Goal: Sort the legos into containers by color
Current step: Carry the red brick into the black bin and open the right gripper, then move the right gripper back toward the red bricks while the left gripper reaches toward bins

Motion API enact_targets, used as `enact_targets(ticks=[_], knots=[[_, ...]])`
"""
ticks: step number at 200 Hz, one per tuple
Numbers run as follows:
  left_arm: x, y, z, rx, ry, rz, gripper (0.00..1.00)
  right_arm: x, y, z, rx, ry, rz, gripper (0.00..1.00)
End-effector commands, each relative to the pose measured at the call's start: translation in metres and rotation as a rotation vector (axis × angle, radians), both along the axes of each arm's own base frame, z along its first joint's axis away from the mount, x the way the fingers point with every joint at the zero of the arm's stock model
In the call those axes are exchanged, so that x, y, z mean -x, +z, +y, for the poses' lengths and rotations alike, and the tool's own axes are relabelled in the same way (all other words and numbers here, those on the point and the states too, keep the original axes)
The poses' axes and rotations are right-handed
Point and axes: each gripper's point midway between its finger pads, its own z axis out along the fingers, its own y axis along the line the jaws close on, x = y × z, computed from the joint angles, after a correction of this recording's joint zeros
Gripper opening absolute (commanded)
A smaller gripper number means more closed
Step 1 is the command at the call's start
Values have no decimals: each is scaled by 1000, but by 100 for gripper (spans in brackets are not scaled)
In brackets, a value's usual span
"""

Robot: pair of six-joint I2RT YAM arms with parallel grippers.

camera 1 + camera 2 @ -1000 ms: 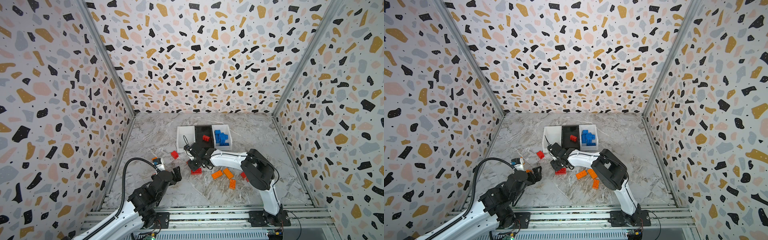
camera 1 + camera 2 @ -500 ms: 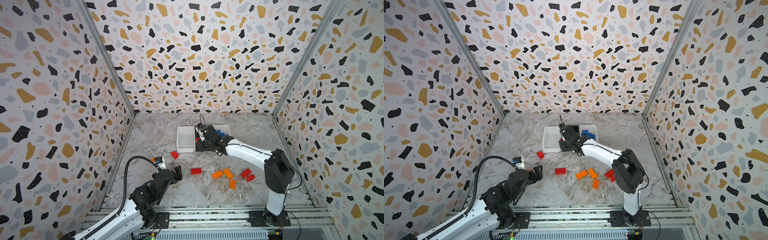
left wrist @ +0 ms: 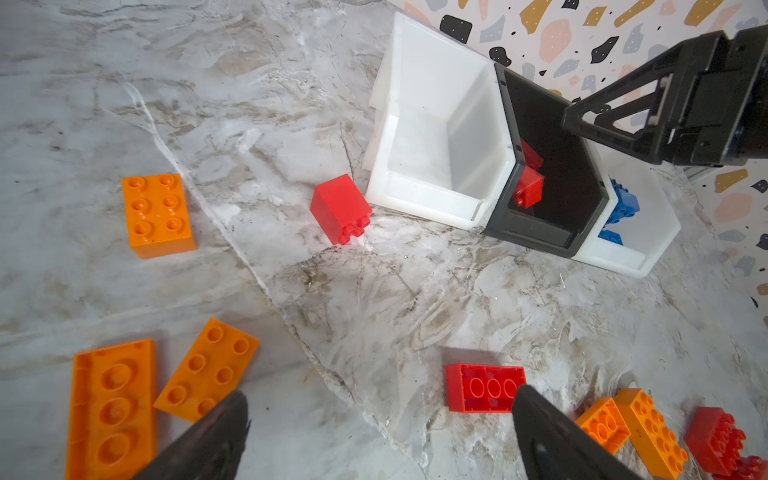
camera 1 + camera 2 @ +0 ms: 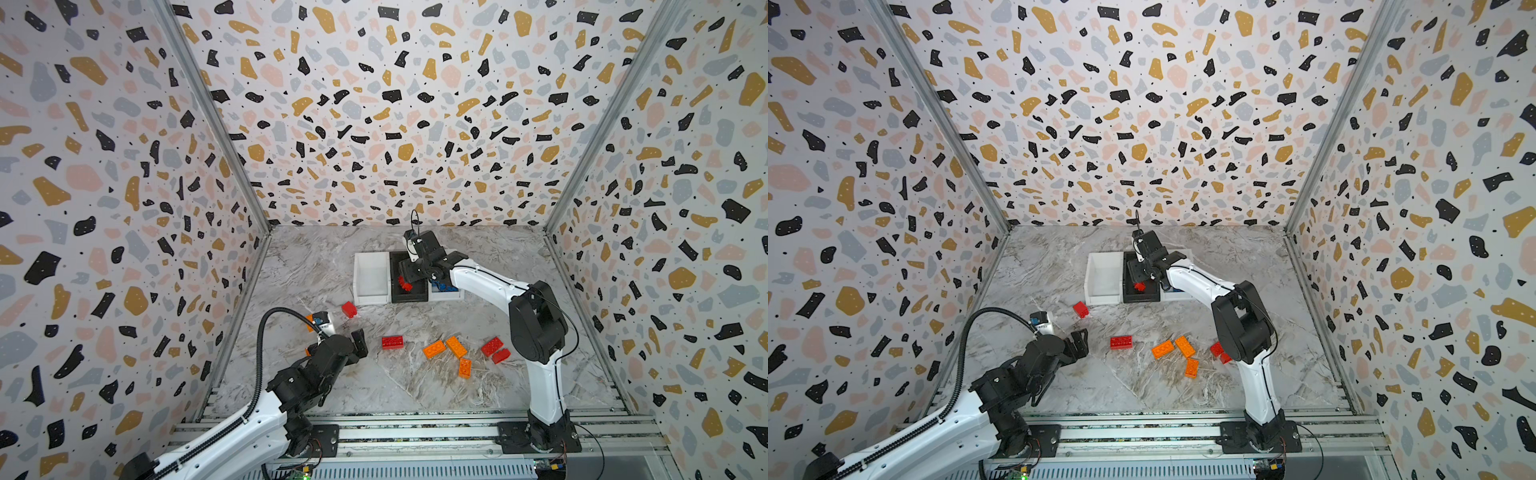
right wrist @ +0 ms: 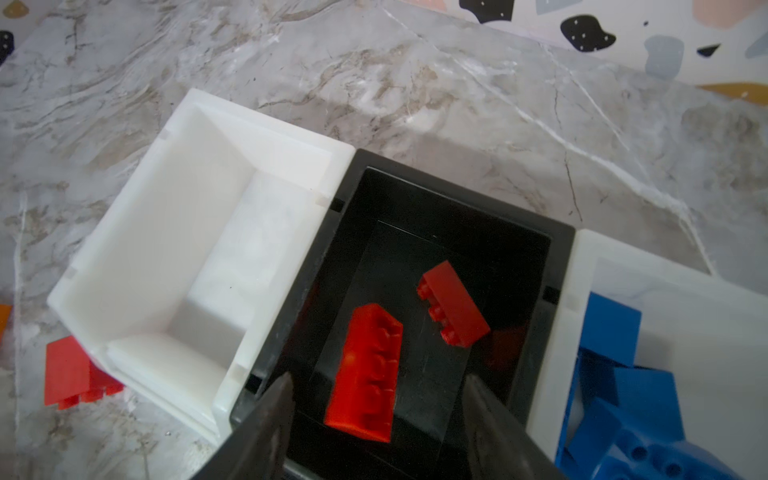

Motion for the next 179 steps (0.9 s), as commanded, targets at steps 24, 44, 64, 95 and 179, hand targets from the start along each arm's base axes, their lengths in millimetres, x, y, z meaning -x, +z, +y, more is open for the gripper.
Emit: enact_targets(ticks=[24,44,64,95,179], knots=[[-26,11,-4,43,55,-31,100,37,50,-10,-57,31,-47,74],[-41,3,-6,21,53,10,100,70,58,-22,-85,34,-59,78],[-56,-5,-6,-22,63,44,100,104,61,-34,-123,46,-54,82],[-76,-19,-4,-63,85,85,98,145,61,-52,-148,59,-37,85],[-111,-63,4,-237,142,216,92,185,75,-87,-235,42,-90,88]])
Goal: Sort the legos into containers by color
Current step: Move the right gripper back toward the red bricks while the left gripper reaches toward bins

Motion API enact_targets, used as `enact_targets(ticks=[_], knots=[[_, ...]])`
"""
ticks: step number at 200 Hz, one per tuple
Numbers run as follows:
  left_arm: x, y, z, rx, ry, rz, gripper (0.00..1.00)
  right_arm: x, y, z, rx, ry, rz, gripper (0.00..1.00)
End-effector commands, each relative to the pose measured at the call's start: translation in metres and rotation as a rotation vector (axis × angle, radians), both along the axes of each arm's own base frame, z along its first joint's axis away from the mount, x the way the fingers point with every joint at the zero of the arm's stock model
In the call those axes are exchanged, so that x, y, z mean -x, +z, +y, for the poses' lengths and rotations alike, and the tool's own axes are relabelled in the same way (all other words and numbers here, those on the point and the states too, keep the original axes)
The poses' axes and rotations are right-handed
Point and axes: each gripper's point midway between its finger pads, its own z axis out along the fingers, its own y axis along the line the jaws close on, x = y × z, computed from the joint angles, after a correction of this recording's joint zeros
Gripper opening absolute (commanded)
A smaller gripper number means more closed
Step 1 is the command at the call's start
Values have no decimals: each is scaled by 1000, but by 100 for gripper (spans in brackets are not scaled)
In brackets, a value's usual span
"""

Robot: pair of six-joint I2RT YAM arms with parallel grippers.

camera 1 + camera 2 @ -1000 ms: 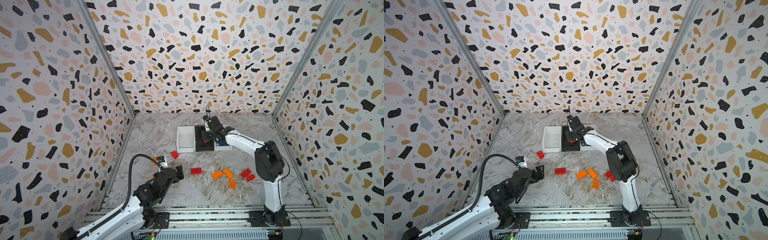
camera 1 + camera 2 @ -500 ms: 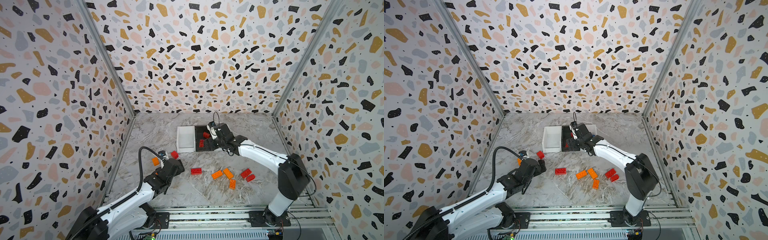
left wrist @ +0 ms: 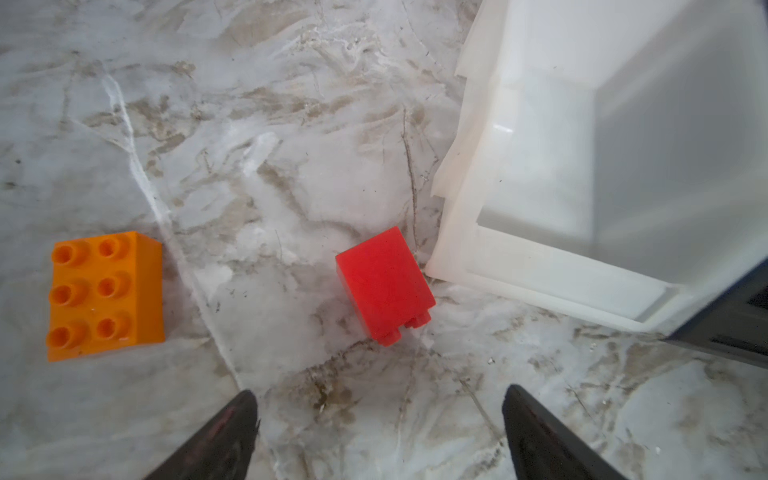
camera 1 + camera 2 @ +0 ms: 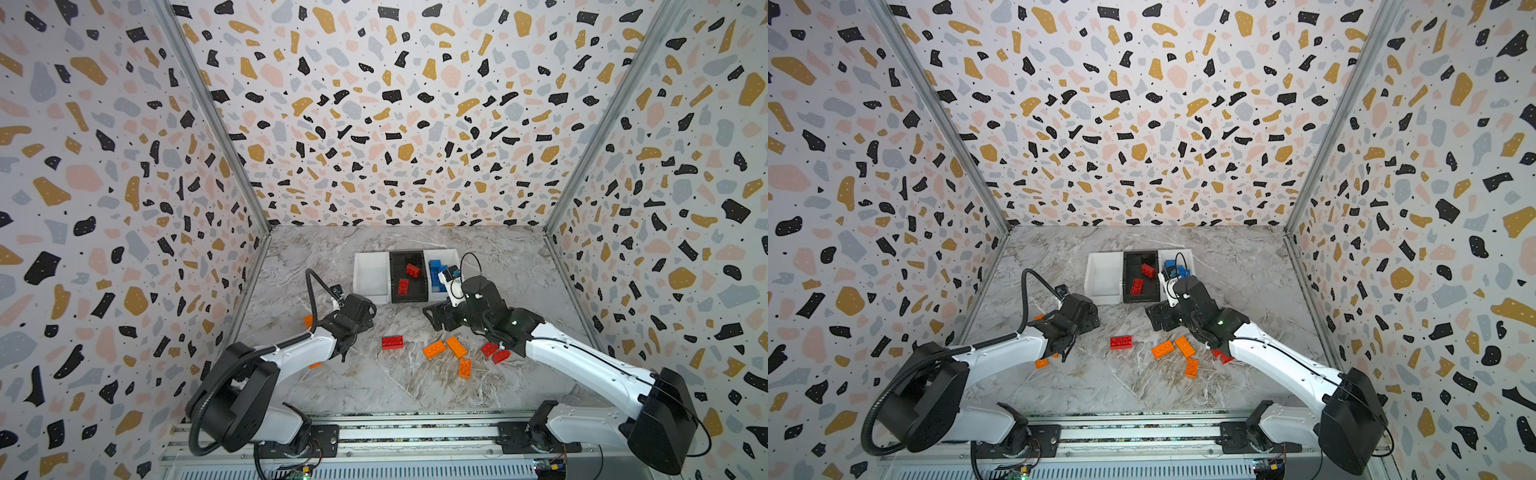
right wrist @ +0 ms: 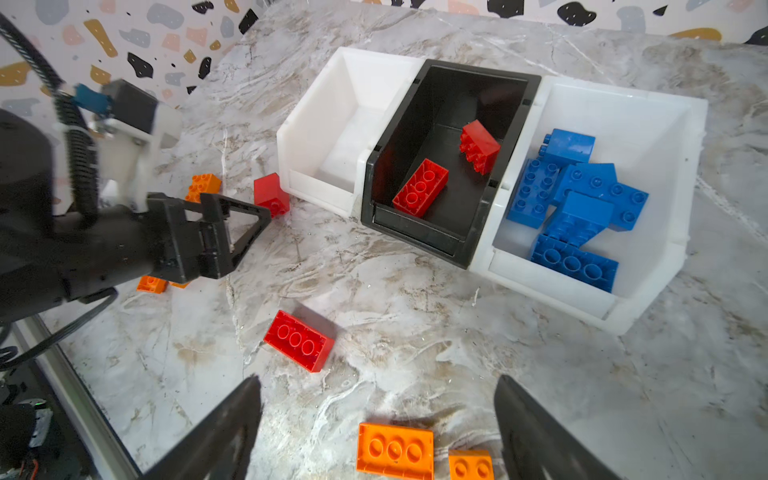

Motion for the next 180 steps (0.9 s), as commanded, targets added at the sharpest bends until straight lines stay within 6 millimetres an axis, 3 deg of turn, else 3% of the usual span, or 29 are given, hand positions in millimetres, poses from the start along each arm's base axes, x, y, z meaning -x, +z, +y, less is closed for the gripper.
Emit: enact_targets(ticks=[1,71,147,180], knots=[[-17,1,0,-32,8,-14,91,3,14,-3,-50,-13,-32,88],[-33,-16,25,-101,85,33,76,11,12,-9,-56,-6,-36,88],[-48,-22,34,-142,86,56,75,7,9,-7,-42,-8,-25,88],[-50,-25,36,-126,88,61,60,6,11,-4,-41,-4,-19,88]])
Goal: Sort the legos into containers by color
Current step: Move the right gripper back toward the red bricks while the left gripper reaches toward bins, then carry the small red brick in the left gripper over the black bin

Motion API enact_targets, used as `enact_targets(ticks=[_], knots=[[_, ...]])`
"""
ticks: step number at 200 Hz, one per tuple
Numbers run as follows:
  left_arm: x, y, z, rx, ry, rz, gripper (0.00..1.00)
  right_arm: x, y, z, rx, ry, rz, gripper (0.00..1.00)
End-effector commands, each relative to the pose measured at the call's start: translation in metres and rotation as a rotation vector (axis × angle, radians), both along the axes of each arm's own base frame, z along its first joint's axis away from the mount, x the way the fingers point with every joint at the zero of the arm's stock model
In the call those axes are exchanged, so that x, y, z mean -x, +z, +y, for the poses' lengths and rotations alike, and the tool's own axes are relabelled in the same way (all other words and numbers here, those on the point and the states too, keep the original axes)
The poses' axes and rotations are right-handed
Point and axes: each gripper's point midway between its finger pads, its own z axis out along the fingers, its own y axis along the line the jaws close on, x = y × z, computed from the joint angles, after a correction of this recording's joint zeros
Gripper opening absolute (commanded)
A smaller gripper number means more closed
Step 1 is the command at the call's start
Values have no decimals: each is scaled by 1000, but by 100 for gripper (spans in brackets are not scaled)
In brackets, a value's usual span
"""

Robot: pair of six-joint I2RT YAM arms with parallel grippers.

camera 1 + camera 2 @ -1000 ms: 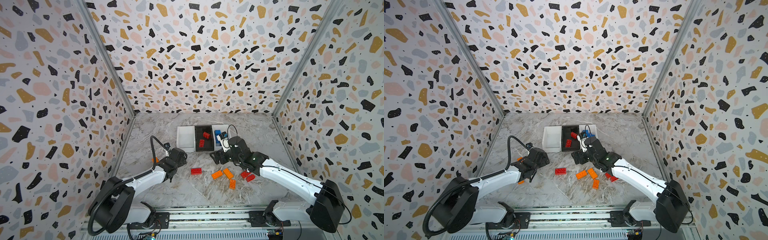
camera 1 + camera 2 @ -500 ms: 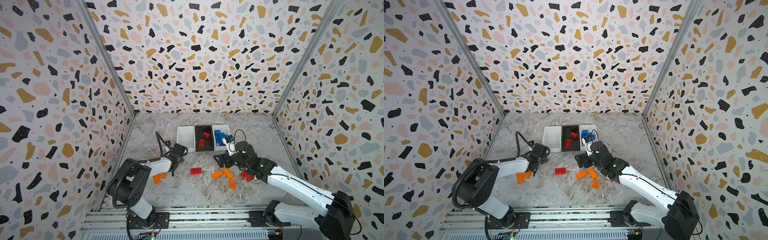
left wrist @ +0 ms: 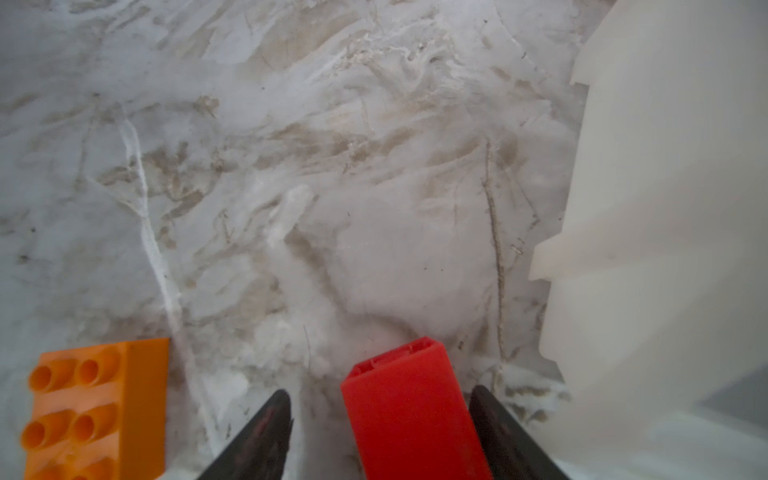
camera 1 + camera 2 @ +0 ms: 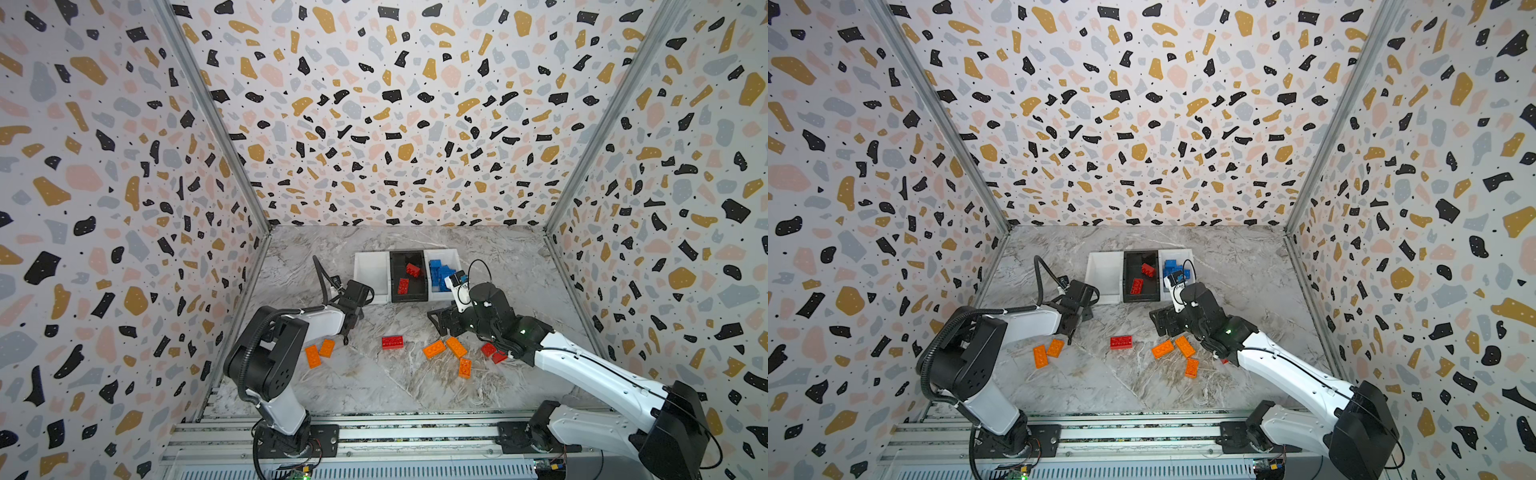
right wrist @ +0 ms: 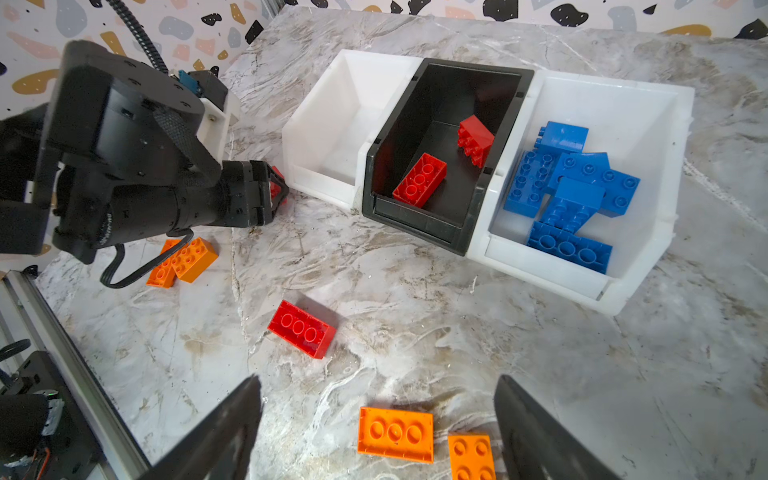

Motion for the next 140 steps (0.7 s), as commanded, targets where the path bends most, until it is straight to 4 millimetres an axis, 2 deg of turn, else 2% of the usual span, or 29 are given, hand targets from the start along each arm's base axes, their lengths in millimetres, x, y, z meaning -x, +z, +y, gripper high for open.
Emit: enact_targets(ticks=[1,45,70,91,108,124,140], knots=[[-7,5,1,0,-3,-15,59,-3,16,4,-27,1,-18,88],[-5,8,4,1,0,-15,39,0,22,4,-37,6,-19,88],[1,12,4,17,-10,-14,23,0,24,2,-43,-2,-20,88],[8,24,3,26,-20,-28,22,2,21,0,-52,-10,-14,88],[14,43,-2,17,-35,-58,23,6,19,-1,-67,-8,-7,88],[17,65,-15,8,-71,-97,24,9,17,-2,-76,-5,2,88],[16,89,-36,10,-124,-139,25,12,16,-4,-79,-6,6,88]])
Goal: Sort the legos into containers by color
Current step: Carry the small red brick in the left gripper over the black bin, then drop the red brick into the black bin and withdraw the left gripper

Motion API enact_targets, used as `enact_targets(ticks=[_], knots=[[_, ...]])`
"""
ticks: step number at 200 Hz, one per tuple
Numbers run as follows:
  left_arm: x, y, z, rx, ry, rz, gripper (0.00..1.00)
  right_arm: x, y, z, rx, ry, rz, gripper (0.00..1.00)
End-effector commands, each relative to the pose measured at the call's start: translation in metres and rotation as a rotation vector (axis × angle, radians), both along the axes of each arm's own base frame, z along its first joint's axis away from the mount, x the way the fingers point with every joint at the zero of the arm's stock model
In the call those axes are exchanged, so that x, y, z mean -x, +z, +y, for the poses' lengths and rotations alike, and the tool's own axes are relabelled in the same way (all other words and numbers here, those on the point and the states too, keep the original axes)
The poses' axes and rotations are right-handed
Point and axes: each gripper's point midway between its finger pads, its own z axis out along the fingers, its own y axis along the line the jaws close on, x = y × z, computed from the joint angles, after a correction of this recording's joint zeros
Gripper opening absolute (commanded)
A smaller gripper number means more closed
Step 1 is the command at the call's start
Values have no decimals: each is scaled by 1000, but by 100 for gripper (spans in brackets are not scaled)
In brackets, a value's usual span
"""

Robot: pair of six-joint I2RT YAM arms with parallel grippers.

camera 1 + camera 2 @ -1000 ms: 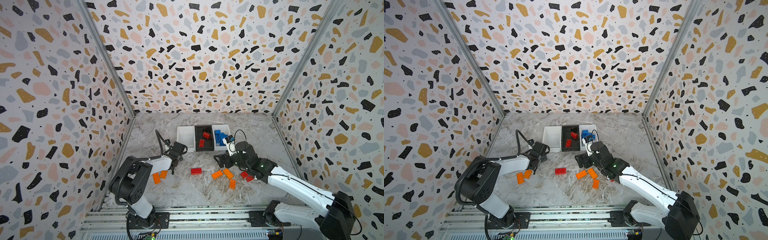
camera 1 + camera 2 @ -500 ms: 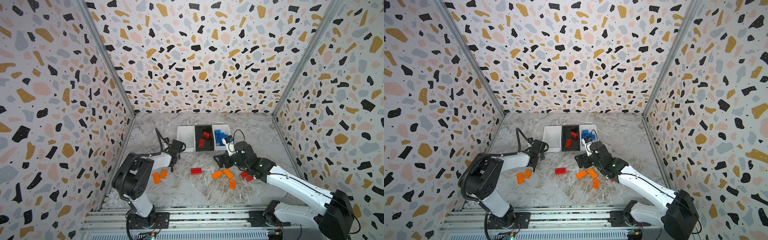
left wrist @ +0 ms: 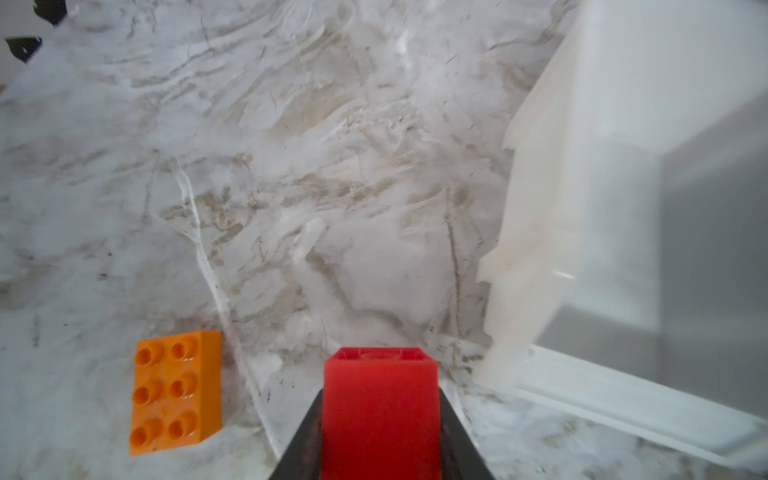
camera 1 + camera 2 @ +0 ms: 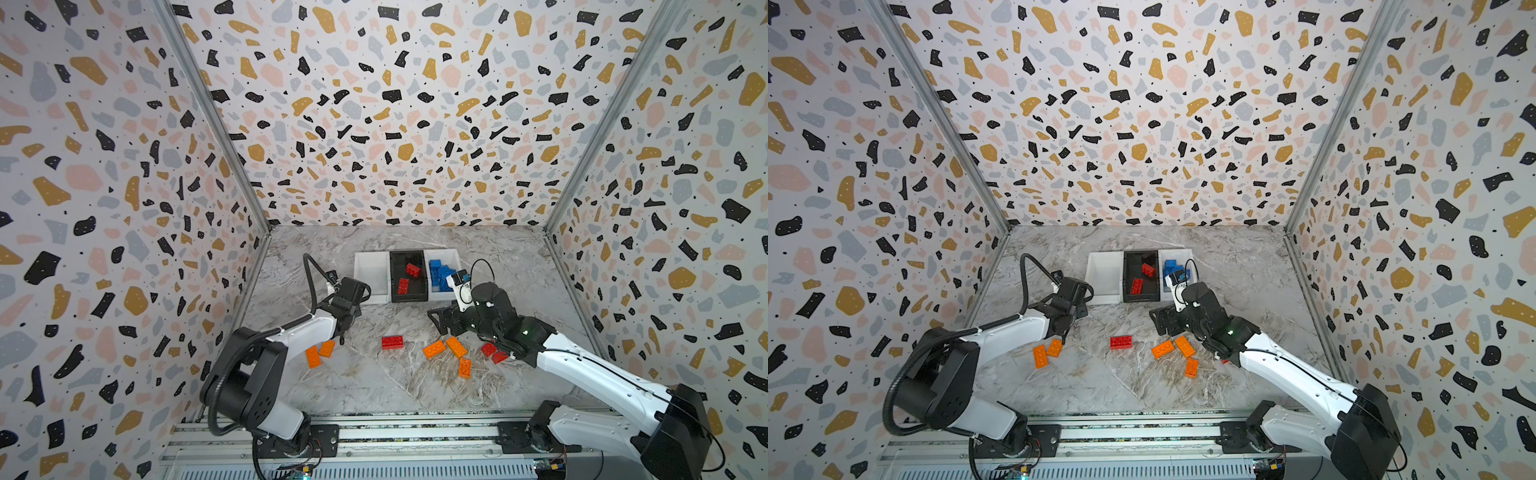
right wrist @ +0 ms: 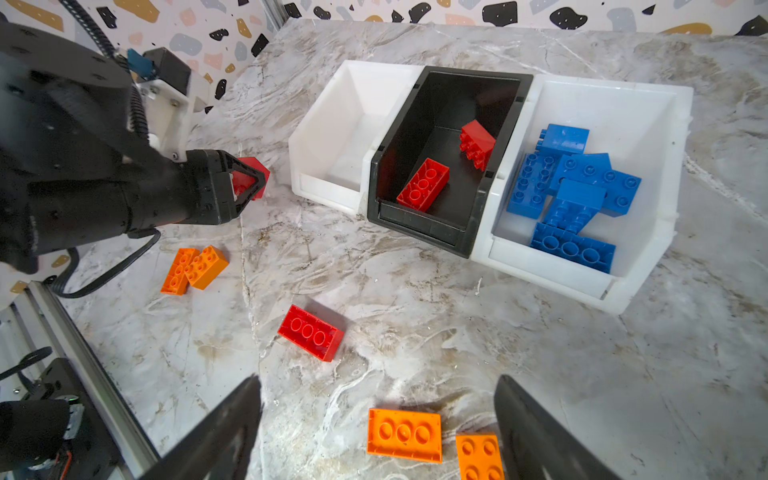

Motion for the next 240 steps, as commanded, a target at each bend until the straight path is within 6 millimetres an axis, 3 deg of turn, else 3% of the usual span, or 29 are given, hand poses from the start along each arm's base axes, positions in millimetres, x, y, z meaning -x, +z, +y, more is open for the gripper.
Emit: enact_targets(ticks=[1,31,49,84,109,165,177,191,217,240], knots=[[4,31,-23,-26,-62,-44,25,8,6,-3,-32,3,4,88],[-10,74,-73,-4,-153,-122,26,15,2,-10,-29,-2,20,88],[-24,86,-103,7,-200,-149,27,19,0,-15,-30,-14,27,88],[-55,85,-163,33,-299,-130,27,28,-2,-28,-44,-47,33,88],[-79,79,-186,34,-314,-129,28,35,1,-34,-75,-60,28,88],[-123,58,-212,-13,-316,-93,31,41,3,-45,-72,-81,23,88],[-128,55,-211,-11,-309,-85,40,41,2,-45,-70,-82,27,89],[-131,53,-210,7,-304,-85,62,42,-2,-44,-63,-76,38,92],[-126,67,-209,45,-315,-112,77,42,-11,-37,-46,-58,73,93],[-103,91,-206,110,-378,-135,80,45,-15,-28,-32,-23,77,93]])
